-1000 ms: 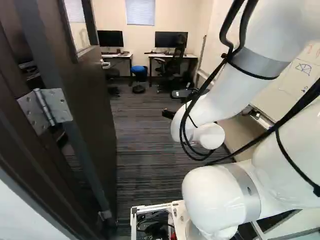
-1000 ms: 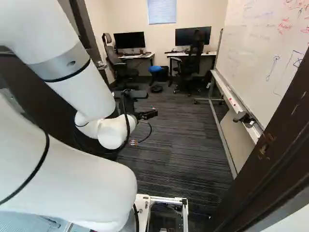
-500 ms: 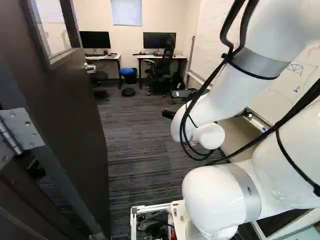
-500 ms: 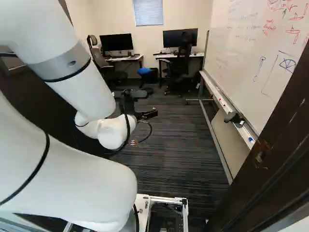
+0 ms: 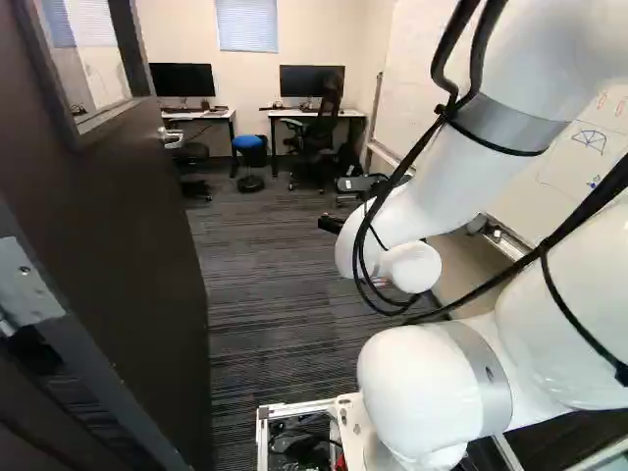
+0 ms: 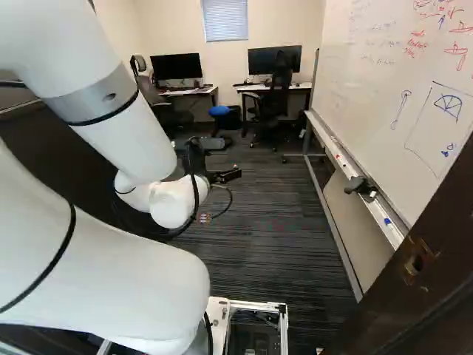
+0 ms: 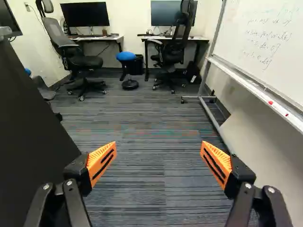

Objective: Open the door and move inside

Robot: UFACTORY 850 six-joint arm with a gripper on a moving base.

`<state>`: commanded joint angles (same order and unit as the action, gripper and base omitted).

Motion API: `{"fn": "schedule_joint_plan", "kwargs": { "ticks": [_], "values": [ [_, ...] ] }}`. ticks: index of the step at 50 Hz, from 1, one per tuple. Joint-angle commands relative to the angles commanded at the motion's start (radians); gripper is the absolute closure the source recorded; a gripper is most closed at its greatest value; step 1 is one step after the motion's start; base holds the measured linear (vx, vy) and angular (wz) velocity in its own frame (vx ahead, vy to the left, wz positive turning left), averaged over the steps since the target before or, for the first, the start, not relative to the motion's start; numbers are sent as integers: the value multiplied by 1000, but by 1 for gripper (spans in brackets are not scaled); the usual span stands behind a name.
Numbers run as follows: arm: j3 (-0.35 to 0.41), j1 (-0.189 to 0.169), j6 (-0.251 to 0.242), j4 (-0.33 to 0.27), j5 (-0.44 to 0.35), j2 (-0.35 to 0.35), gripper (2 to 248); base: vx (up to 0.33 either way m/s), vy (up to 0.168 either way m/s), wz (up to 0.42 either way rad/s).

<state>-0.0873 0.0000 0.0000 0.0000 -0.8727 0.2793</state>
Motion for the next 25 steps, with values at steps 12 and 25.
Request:
{"fn": "schedule_joint_plan", "kwargs": {
  "ticks": [12,25],
  "values": [
    [0,0,0,0,0,0,3,130,1,-8],
    [0,0,0,0,0,0,3,131,-1,-8]
  ]
}}
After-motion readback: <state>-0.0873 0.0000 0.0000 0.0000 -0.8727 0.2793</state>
